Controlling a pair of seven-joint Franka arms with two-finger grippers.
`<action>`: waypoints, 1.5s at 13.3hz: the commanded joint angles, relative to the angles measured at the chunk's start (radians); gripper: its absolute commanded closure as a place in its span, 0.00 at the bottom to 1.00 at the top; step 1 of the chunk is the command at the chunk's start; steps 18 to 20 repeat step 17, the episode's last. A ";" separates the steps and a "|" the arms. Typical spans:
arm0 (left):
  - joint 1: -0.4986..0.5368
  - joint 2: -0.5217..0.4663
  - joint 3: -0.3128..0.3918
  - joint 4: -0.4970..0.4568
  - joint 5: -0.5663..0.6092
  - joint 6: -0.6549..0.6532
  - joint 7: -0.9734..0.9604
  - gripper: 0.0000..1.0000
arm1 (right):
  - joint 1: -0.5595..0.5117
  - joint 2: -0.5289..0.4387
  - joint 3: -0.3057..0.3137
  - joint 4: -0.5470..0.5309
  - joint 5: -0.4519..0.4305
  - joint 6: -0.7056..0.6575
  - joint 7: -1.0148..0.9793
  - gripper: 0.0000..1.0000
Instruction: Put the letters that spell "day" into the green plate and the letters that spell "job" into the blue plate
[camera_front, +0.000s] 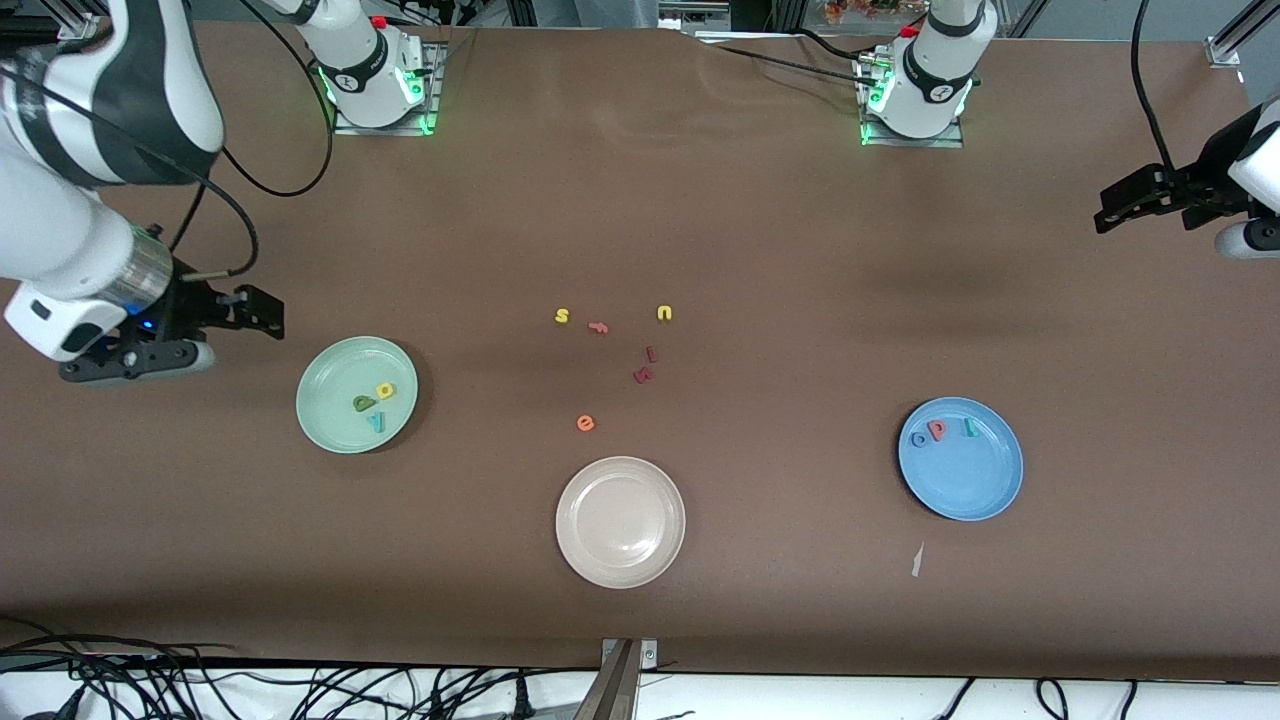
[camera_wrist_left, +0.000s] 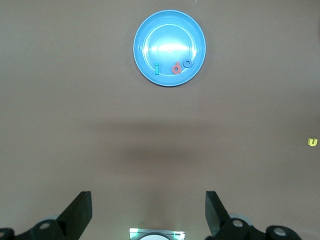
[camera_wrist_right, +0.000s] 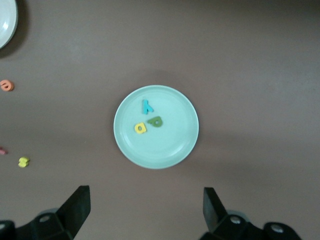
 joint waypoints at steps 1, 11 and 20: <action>-0.009 0.001 0.007 0.004 0.025 0.033 0.025 0.00 | -0.003 -0.008 0.002 0.090 0.020 -0.122 0.011 0.00; 0.011 0.036 -0.027 0.012 0.028 0.038 0.035 0.00 | -0.003 -0.037 -0.004 0.115 0.016 -0.144 -0.002 0.00; 0.019 0.044 -0.027 0.007 0.028 0.053 0.041 0.00 | -0.005 -0.037 -0.004 0.113 0.007 -0.145 -0.004 0.00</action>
